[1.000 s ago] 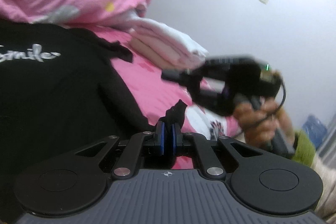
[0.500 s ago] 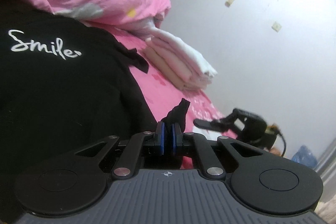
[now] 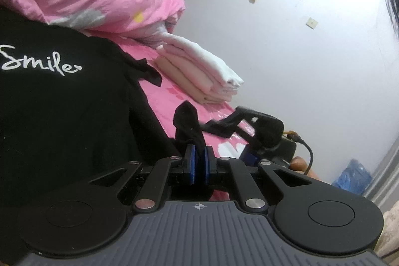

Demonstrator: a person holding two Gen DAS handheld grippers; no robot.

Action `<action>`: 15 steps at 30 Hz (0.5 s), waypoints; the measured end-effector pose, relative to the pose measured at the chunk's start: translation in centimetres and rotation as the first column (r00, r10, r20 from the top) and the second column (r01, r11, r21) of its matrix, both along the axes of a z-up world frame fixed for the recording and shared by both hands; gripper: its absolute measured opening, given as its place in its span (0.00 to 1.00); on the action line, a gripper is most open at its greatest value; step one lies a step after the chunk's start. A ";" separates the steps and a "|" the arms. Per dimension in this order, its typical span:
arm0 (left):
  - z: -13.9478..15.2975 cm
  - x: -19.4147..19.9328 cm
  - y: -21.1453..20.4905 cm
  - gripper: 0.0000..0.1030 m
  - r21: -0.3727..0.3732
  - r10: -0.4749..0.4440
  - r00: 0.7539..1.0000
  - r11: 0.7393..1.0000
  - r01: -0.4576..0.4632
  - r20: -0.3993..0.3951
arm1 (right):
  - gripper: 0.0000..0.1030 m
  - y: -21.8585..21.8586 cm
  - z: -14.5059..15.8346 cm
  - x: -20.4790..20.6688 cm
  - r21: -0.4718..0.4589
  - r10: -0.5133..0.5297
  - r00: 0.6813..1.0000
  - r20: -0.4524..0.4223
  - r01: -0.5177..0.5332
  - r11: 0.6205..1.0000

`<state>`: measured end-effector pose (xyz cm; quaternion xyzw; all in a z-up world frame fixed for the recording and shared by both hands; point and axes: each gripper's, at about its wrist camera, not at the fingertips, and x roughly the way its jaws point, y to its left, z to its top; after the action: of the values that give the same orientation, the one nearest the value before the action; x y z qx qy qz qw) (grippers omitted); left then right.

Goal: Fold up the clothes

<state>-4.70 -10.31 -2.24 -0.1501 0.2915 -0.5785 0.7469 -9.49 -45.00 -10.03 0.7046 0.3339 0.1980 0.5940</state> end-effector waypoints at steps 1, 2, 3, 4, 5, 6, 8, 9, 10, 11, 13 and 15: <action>0.0 -0.1 -0.1 0.05 0.001 -0.004 1.000 1.000 0.004 0.006 | 0.17 0.0 0.1 0.0 -0.016 -0.001 1.000 0.003 0.001 1.000; -0.1 -0.2 -0.3 0.05 0.006 -0.011 1.000 1.000 0.011 0.006 | 0.11 0.0 0.5 -0.1 -0.040 -0.006 1.000 0.010 0.007 0.999; -0.3 -0.3 -0.6 0.05 0.010 -0.019 1.000 1.000 0.019 0.005 | 0.08 -0.1 1.0 -0.2 -0.072 -0.013 1.000 0.021 0.015 0.997; -0.4 -0.3 -0.9 0.05 0.015 -0.026 1.000 1.000 0.026 0.004 | 0.07 -0.4 1.6 -0.5 -0.111 -0.018 0.999 0.036 0.022 0.994; -0.6 -0.4 -1.3 0.06 0.025 -0.032 0.999 0.999 0.033 -0.007 | 0.06 -0.6 2.4 -0.7 -0.166 -0.026 0.998 0.057 0.035 0.985; -0.8 -0.3 -1.7 0.06 0.033 -0.039 0.999 0.999 0.040 -0.024 | 0.05 -0.7 3.3 -0.9 -0.221 -0.028 0.997 0.078 0.044 0.974; -1.2 -0.3 -2.2 0.08 0.033 -0.048 0.997 0.998 0.049 -0.053 | 0.05 -1.0 4.9 -1.5 -0.332 -0.029 0.992 0.122 0.068 0.941; -1.3 -0.4 -2.3 0.08 0.029 -0.053 0.997 0.998 0.055 -0.059 | 0.05 -1.1 5.8 -1.9 -0.388 -0.027 0.989 0.146 0.083 0.918; -1.3 -0.4 -2.4 0.11 0.028 -0.065 0.996 0.997 0.067 -0.064 | 0.05 -1.3 6.4 -2.3 -0.421 -0.030 0.987 0.160 0.095 0.902; -1.3 -0.7 -2.2 0.16 0.028 -0.074 0.995 0.997 0.076 -0.064 | 0.04 -1.7 7.0 -2.8 -0.459 -0.040 0.984 0.172 0.116 0.881; -1.5 -1.2 -1.9 0.23 0.034 -0.087 0.995 0.995 0.089 -0.057 | 0.04 -2.5 7.5 -3.7 -0.508 -0.072 0.979 0.190 0.160 0.847; -1.7 -1.7 -1.4 0.24 0.061 -0.097 0.994 0.993 0.100 -0.046 | 0.04 -3.6 7.6 -4.8 -0.525 -0.113 0.974 0.199 0.203 0.826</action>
<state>-6.41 -11.70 -3.93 -0.1242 0.3329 -0.6018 0.7153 -14.29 -48.61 -2.38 0.5150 0.2682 0.1011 0.8079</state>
